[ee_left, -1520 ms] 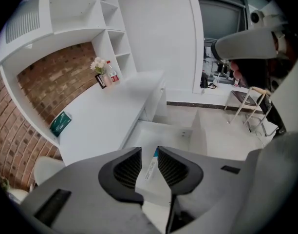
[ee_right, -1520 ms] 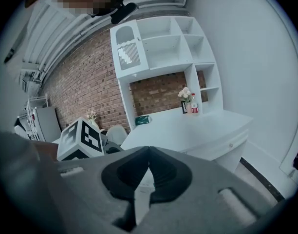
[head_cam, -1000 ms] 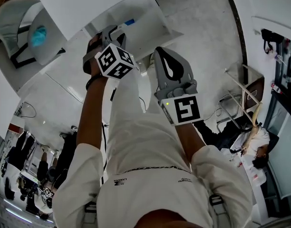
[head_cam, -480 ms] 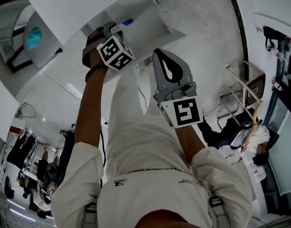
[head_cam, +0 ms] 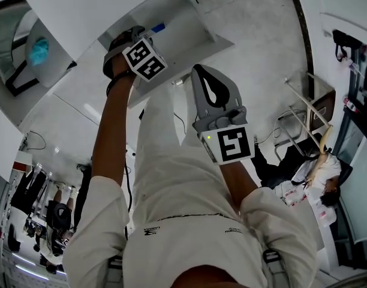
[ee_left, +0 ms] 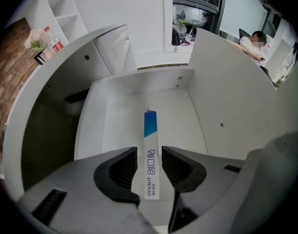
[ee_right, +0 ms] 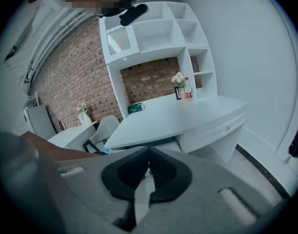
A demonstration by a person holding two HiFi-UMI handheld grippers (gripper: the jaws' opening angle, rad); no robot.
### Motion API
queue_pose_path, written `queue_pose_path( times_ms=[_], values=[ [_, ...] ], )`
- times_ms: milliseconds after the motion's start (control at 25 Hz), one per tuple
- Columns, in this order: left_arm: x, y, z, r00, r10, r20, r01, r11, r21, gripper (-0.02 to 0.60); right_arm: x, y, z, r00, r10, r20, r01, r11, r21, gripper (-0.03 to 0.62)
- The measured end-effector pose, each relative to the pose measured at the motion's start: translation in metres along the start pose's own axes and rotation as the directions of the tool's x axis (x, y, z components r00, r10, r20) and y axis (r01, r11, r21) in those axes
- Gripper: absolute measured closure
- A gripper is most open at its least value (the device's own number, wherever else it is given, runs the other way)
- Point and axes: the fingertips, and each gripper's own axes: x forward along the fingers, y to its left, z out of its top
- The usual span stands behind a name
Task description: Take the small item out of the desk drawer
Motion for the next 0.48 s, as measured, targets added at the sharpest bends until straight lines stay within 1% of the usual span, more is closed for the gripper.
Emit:
queue_pose_path(
  times_ms=[280, 440, 480],
  values=[
    [0.019, -0.004, -0.005, 0.999, -0.033, -0.038, 0.034, 0.999, 0.022, 0.436, 0.001, -0.006, -0.003, 1.000, -0.019, -0.005, 0.019, 1.000, 0.007, 0.594],
    [0.025, -0.004, -0.007, 0.998, -0.029, -0.046, 0.031, 0.999, 0.025, 0.493, 0.000, -0.009, -0.006, 1.000, -0.024, -0.012, 0.024, 1.000, 0.010, 0.594],
    [0.024, -0.005, -0.007, 0.998, -0.031, -0.046, 0.032, 0.999, 0.020, 0.496, -0.001, -0.010, -0.007, 1.000, -0.026, -0.014, 0.026, 1.000, 0.010, 0.594]
  ],
)
